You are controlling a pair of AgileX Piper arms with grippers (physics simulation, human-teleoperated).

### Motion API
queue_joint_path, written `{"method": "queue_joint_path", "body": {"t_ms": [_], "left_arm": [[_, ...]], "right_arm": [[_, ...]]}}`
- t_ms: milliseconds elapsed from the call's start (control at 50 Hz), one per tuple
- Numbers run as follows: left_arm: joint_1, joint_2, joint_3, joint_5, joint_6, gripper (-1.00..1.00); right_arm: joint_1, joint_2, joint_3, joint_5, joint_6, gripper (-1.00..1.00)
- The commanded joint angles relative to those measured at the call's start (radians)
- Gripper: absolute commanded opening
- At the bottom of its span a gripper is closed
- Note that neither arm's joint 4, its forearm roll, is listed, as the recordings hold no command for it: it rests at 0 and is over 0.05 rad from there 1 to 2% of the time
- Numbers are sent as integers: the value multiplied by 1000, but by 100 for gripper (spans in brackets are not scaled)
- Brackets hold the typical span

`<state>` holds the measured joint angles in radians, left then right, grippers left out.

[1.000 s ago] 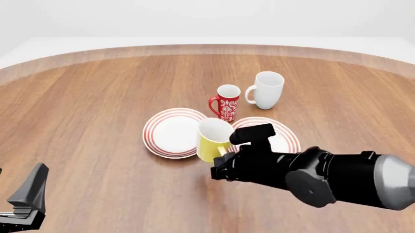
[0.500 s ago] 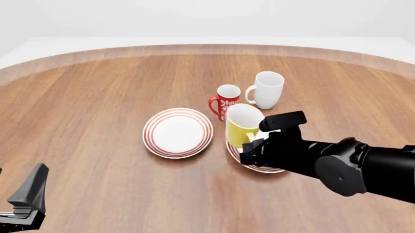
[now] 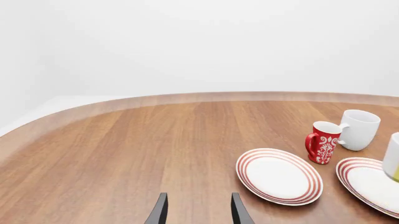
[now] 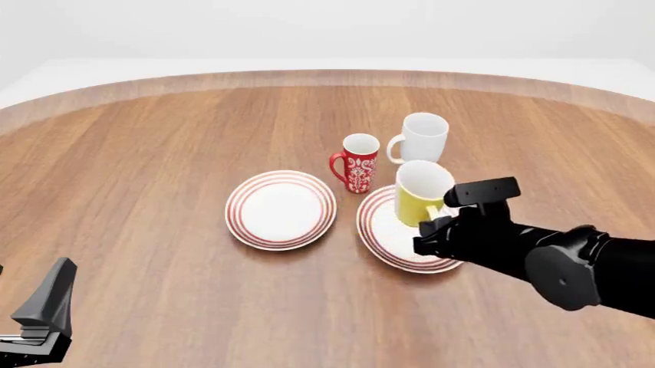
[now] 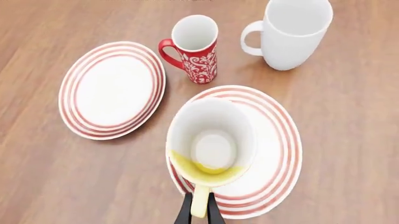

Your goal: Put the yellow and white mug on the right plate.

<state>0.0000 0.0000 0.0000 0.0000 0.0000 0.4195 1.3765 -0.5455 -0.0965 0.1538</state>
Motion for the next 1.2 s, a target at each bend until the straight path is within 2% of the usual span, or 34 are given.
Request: {"method": "queue_joint_path", "body": {"t_ms": [20, 600, 680, 940, 1200], "left_arm": [[0, 0, 0, 0, 0, 100], [0, 0, 0, 0, 0, 100], [0, 0, 0, 0, 0, 100], [0, 0, 0, 0, 0, 100], [0, 0, 0, 0, 0, 100]], "right_arm": [[-44, 11, 7, -37, -17, -100], [-53, 37, -8, -64, -28, -100], [-65, 63, -1, -91, -9, -100], [-71, 133, 13, -156, -14, -100], [-55, 209, -34, -167, -41, -100]]}}
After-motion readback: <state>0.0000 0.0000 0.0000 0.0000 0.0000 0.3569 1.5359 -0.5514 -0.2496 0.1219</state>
